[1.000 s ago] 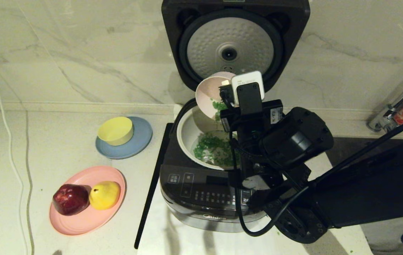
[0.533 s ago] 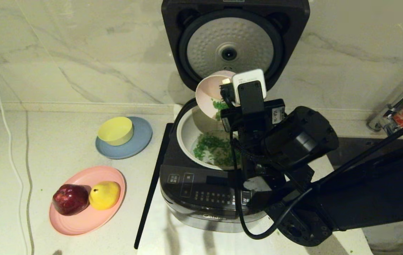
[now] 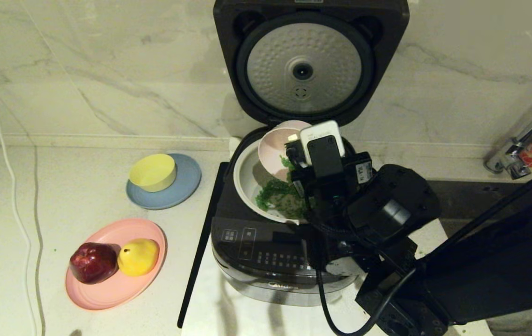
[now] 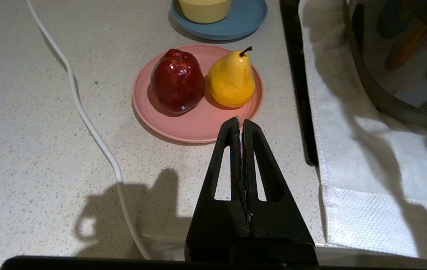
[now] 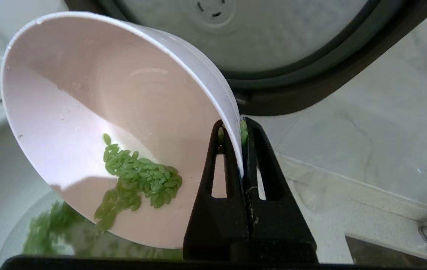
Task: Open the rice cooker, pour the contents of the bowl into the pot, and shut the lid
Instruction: Pour the water from the bowl into the rice cooker
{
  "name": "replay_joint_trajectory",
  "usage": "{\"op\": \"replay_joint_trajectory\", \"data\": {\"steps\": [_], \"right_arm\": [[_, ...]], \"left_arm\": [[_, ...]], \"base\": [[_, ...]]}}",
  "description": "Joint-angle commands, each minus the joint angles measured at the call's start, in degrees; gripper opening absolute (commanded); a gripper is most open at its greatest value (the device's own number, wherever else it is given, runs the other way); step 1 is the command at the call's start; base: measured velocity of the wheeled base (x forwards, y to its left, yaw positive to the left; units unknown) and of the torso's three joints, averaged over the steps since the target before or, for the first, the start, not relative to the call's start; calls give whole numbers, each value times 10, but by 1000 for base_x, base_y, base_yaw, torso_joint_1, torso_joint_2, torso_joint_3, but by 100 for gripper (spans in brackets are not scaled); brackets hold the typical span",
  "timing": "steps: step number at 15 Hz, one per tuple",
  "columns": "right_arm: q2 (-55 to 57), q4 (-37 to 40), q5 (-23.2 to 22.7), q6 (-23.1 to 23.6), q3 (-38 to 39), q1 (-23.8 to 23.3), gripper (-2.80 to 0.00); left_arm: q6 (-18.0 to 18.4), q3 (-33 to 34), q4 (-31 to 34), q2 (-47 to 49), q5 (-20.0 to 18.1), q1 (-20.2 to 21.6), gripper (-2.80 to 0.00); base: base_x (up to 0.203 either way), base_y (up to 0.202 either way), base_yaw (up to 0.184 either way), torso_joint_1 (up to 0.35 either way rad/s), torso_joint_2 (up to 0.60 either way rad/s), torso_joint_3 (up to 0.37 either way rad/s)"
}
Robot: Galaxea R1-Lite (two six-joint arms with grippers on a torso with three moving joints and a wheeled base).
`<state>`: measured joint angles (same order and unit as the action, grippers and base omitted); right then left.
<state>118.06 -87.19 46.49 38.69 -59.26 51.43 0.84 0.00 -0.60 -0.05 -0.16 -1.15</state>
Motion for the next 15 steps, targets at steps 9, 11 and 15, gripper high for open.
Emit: {"op": "replay_joint_trajectory", "data": {"steps": [9,11,15], "right_arm": [[-151,204,43,-15,-83,1,-280],[-188,309,47,-54,-85,3,-280],[-246,575,47,-200,-149,-5,-280]], "left_arm": [[-1,4,0,0,0,0,-280],[-1,4,0,0,0,0,-280],[-1,4,0,0,0,0,-280]], "base": [[0,0,0,0,0,0],[0,0,0,0,0,0],[0,0,0,0,0,0]]}}
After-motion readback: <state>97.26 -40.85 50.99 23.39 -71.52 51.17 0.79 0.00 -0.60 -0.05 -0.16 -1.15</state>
